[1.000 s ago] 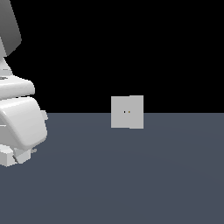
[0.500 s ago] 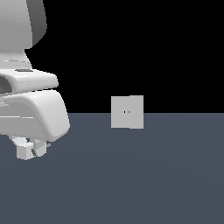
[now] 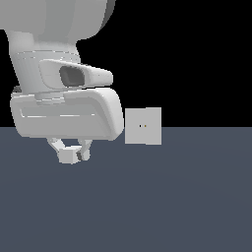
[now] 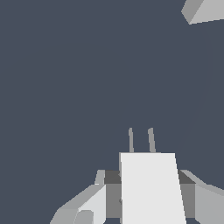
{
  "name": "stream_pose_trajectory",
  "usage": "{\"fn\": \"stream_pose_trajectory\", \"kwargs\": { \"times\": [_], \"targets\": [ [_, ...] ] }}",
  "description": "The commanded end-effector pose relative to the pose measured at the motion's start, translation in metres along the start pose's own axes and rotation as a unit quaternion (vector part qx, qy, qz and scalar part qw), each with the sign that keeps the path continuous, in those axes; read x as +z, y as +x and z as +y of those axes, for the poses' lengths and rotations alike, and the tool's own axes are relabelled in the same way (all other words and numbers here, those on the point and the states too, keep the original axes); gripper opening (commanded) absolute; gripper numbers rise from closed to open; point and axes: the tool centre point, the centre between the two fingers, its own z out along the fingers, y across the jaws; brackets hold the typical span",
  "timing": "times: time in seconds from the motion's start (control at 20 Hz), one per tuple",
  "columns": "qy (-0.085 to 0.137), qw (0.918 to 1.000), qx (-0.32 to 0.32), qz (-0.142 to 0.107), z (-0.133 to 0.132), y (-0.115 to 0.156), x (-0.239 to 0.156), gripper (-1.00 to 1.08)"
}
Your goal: Plug the charger into the wall socket.
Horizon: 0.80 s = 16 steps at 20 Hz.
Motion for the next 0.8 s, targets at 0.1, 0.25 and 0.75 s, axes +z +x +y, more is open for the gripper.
{"fn": "stream_pose_trajectory", "kwargs": {
  "times": [0.1,0.25,0.75],
  "targets": [
    [0.006,0.9998,-0.02,0.001,0.025,0.016,-0.006,-1.0],
    [0.01,0.9995,-0.031,0.001,0.039,0.026,-0.009,-1.0],
    [0.021,0.9977,-0.064,0.001,0.08,0.058,-0.017,-1.0]
  ]
}}
